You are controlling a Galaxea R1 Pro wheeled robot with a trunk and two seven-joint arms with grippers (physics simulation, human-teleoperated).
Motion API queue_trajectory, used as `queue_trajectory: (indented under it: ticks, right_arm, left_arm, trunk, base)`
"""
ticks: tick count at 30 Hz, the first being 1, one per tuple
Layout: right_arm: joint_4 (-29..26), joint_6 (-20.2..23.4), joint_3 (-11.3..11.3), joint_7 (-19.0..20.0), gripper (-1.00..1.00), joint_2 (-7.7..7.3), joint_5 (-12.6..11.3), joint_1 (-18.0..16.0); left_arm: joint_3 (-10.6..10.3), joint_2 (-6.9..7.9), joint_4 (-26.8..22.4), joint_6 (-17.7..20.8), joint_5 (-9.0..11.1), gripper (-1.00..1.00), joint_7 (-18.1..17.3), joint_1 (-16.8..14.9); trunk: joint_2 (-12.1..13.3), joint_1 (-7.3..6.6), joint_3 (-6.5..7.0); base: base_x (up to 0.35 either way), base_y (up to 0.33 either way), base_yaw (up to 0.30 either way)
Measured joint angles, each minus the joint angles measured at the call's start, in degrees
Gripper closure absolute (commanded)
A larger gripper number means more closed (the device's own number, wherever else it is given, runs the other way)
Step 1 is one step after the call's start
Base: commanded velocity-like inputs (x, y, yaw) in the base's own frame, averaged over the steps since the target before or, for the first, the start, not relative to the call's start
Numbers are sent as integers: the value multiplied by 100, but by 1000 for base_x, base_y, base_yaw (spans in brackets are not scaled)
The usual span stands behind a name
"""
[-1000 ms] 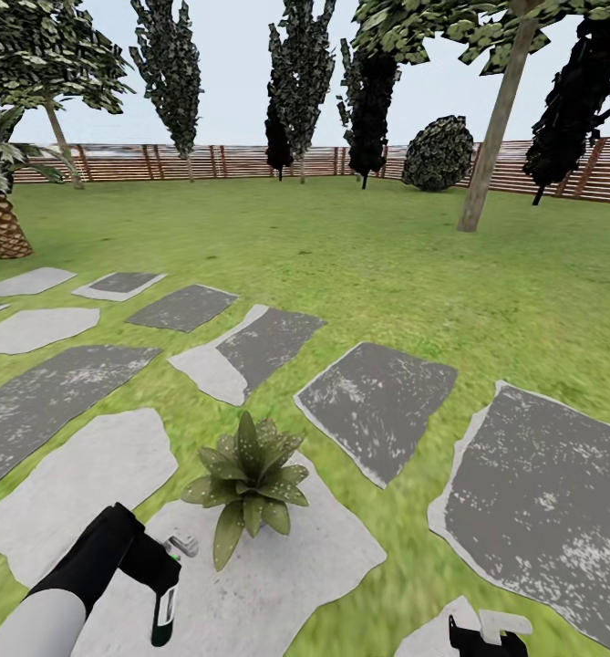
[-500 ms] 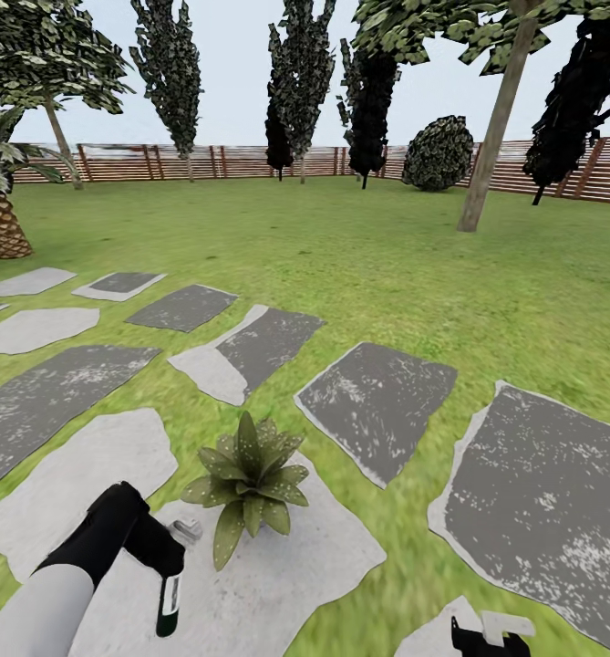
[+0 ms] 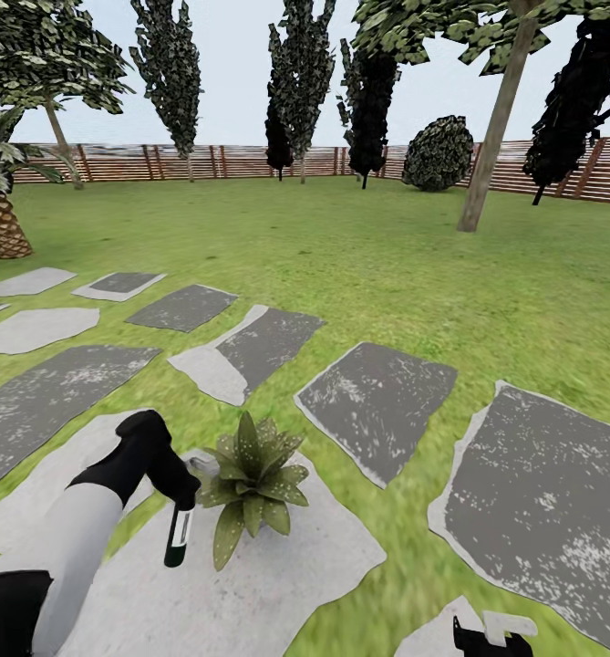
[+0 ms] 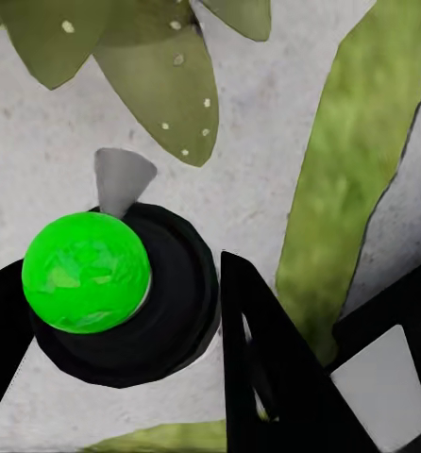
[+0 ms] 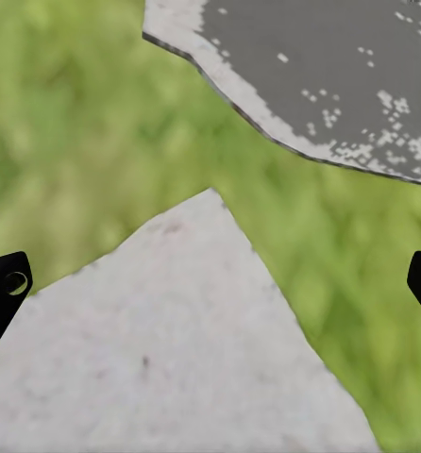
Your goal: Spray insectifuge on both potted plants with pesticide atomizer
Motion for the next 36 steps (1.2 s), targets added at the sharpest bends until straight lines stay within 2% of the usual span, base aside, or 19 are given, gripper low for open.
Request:
queue_trajectory:
  ticks: [1, 3, 5, 7, 13, 18, 26, 30, 34, 36]
  right_arm:
    - [0, 0, 2, 0, -100, 0, 0, 0]
    - [0, 0, 7, 0, -100, 6, 0, 0]
    - [0, 0, 7, 0, -100, 8, 0, 0]
    - [0, 0, 8, 0, -100, 7, 0, 0]
    - [-2, 0, 7, 0, -100, 23, 0, 0]
    - [0, -2, 8, -3, -100, 22, 0, -1]
    - [0, -1, 8, -2, -100, 20, 0, 0]
    - [0, 0, 7, -1, -100, 26, 0, 0]
    - [0, 0, 7, 0, -100, 26, 0, 0]
    - [0, 0, 7, -1, -100, 26, -1, 0]
  left_arm:
    - [-52, 16, 6, 7, -145, 100, -184, -66]
    - [-92, 35, 5, 4, -612, 100, -634, -134]
    - [-102, 38, -6, -31, -922, 100, -728, -200]
    - [-112, 41, -24, -55, -1086, 100, -728, -178]
    - [-109, 63, -58, -65, -1142, 100, -727, -136]
    - [-114, 54, -58, -57, -1142, 100, -727, -156]
    - [-115, 46, -67, -54, -1153, 100, -727, -166]
    - [-124, 34, -68, -54, -1295, 100, -728, -149]
    - [-164, 32, -62, -65, -1554, 100, -727, -137]
    - [-182, 32, -60, -64, -1591, 100, -727, -139]
  trunk:
    - [0, 0, 0]
    - [0, 0, 0]
    - [0, 0, 0]
    - [0, 0, 0]
    - [0, 0, 0]
    - [0, -1, 0]
    - [0, -3, 0]
    - [0, 0, 0]
    - [0, 0, 0]
    - [0, 0, 0]
  base:
    - [0, 0, 0]
    - [0, 0, 0]
    - [0, 0, 0]
    - [0, 0, 0]
    - [5, -10, 108]
    - [97, -201, 156]
    - [249, -162, 6]
    - [71, -37, 118]
    - [7, -3, 260]
    - [1, -3, 274]
